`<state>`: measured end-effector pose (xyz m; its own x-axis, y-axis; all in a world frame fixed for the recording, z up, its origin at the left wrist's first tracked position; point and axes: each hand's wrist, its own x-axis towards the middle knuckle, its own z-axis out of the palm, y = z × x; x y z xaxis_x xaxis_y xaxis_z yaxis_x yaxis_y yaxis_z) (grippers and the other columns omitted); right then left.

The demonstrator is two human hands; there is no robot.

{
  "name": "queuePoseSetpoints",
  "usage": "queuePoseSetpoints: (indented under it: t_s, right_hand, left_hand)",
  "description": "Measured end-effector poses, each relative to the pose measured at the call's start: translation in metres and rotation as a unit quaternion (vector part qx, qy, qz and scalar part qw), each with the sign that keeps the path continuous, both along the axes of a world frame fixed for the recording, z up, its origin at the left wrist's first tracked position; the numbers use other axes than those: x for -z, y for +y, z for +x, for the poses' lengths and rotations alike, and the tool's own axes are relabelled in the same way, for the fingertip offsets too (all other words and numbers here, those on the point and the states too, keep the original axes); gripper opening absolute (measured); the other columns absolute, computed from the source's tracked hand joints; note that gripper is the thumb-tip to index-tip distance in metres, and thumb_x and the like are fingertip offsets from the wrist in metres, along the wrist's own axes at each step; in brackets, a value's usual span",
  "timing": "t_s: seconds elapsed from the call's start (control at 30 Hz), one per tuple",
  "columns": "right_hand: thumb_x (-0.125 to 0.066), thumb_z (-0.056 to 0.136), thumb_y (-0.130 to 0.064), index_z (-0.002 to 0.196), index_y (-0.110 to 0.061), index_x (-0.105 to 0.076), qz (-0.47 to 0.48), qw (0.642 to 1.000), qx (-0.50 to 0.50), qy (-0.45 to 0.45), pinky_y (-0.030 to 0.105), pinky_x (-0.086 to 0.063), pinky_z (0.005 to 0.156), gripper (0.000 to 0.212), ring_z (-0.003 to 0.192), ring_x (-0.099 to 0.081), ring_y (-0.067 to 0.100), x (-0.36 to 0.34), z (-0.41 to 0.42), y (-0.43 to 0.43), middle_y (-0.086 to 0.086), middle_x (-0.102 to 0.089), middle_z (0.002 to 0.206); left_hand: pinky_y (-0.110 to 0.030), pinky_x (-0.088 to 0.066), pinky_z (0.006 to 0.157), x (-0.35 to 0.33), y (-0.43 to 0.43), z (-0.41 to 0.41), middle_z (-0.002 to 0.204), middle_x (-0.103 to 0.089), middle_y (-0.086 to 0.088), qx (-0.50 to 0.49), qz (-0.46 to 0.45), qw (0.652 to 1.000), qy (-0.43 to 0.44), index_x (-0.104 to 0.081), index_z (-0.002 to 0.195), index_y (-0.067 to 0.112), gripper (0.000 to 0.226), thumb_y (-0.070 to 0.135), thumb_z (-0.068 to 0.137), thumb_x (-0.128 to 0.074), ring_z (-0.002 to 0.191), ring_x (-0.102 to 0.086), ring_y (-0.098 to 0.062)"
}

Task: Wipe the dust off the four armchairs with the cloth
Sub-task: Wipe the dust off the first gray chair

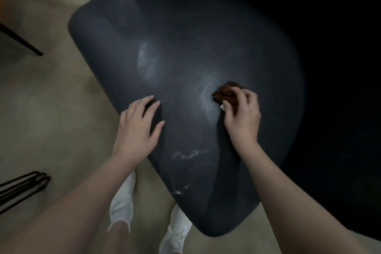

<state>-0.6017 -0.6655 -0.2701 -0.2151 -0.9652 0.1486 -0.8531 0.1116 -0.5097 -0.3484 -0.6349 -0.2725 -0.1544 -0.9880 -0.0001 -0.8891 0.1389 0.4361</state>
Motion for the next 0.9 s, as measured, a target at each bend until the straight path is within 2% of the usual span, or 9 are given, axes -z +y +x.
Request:
queuePoseSetpoints:
  t_s: [0.13,0.23,0.33,0.43,0.5,0.57,0.73,0.83,0.9]
  right_hand:
    - [-0.07,0.084,-0.011,0.122,-0.008,-0.064,0.002,0.983,-0.183,0.035,0.035,-0.042,0.095,0.038,0.106,-0.057,0.037,0.001,0.014,0.046,0.02,-0.058,0.118]
    - [-0.072,0.084,-0.006,0.122,-0.009,-0.064,0.027,0.967,-0.25,0.041,0.032,-0.041,0.098,0.04,0.109,-0.055,0.033,-0.002,-0.01,0.071,0.017,-0.057,0.12]
    - [-0.066,0.084,-0.008,0.122,-0.008,-0.063,0.014,0.992,-0.127,0.023,0.027,-0.039,0.102,0.038,0.112,-0.055,0.033,-0.002,-0.042,0.067,0.019,-0.056,0.121]
    - [-0.06,0.088,-0.018,0.124,-0.007,-0.062,-0.005,0.999,0.046,-0.009,0.028,-0.041,0.099,0.038,0.111,-0.057,0.034,0.0,-0.059,0.051,0.019,-0.054,0.121]
    - [-0.059,0.088,-0.02,0.123,-0.008,-0.063,-0.016,0.998,0.064,-0.013,0.037,-0.047,0.099,0.038,0.11,-0.058,0.033,0.003,-0.044,0.05,0.017,-0.055,0.121]
    - [-0.062,0.086,-0.016,0.122,-0.008,-0.064,-0.022,0.999,0.029,-0.006,0.041,-0.047,0.098,0.036,0.11,-0.058,0.034,0.006,-0.018,0.061,0.017,-0.056,0.119]
    - [-0.067,0.086,-0.005,0.121,-0.005,-0.065,-0.011,0.995,-0.095,-0.008,0.032,-0.045,0.101,0.035,0.112,-0.056,0.03,0.001,0.0,0.104,0.017,-0.057,0.119]
    - [-0.065,0.087,-0.006,0.122,-0.005,-0.064,-0.018,1.0,0.011,-0.018,0.024,-0.039,0.105,0.035,0.113,-0.055,0.027,-0.001,-0.028,0.12,0.017,-0.055,0.119]
    - [-0.062,0.09,-0.01,0.124,-0.005,-0.062,-0.019,0.992,0.124,-0.023,0.033,-0.042,0.104,0.035,0.112,-0.055,0.032,0.003,-0.045,0.132,0.019,-0.053,0.121]
  left_hand:
    - [-0.052,-0.039,0.099,0.003,0.012,0.0,0.14,-0.05,-0.014,-0.012,0.015,1.0,-0.004,-0.055,0.135,0.005,0.05,0.022,0.09,-0.068,0.127,-0.043,-0.032]
    - [-0.052,-0.04,0.099,0.005,0.017,0.002,0.142,-0.049,-0.014,-0.017,0.015,1.0,0.003,-0.053,0.136,0.005,0.049,0.03,0.094,-0.058,0.127,-0.043,-0.033]
    - [-0.052,-0.04,0.099,0.006,0.017,0.002,0.142,-0.049,-0.013,-0.017,0.027,0.999,0.015,-0.053,0.137,0.006,0.056,0.04,0.092,-0.045,0.127,-0.043,-0.033]
    - [-0.052,-0.04,0.099,0.009,0.018,0.002,0.143,-0.048,-0.013,-0.017,0.026,0.999,0.021,-0.052,0.138,0.006,0.055,0.038,0.093,-0.048,0.128,-0.042,-0.033]
    - [-0.053,-0.039,0.1,0.011,0.018,0.002,0.143,-0.047,-0.014,-0.019,0.017,0.999,0.025,-0.052,0.138,0.006,0.05,0.03,0.094,-0.057,0.129,-0.043,-0.035]
    - [-0.054,-0.038,0.101,0.012,0.018,0.002,0.144,-0.046,-0.014,-0.021,0.017,0.999,0.024,-0.051,0.138,0.005,0.05,0.024,0.094,-0.064,0.13,-0.042,-0.037]
    - [-0.055,-0.037,0.105,0.01,0.018,0.003,0.146,-0.045,-0.015,-0.012,0.029,0.999,0.013,-0.05,0.14,0.005,0.052,0.024,0.094,-0.064,0.131,-0.041,-0.038]
    - [-0.054,-0.035,0.107,0.008,0.017,0.004,0.148,-0.043,-0.015,-0.001,0.04,0.999,0.007,-0.047,0.142,0.005,0.054,0.025,0.094,-0.062,0.133,-0.038,-0.037]
    - [-0.053,-0.033,0.109,0.007,0.017,0.005,0.15,-0.04,-0.014,-0.001,0.044,0.999,0.009,-0.046,0.144,0.005,0.055,0.026,0.095,-0.061,0.135,-0.035,-0.036]
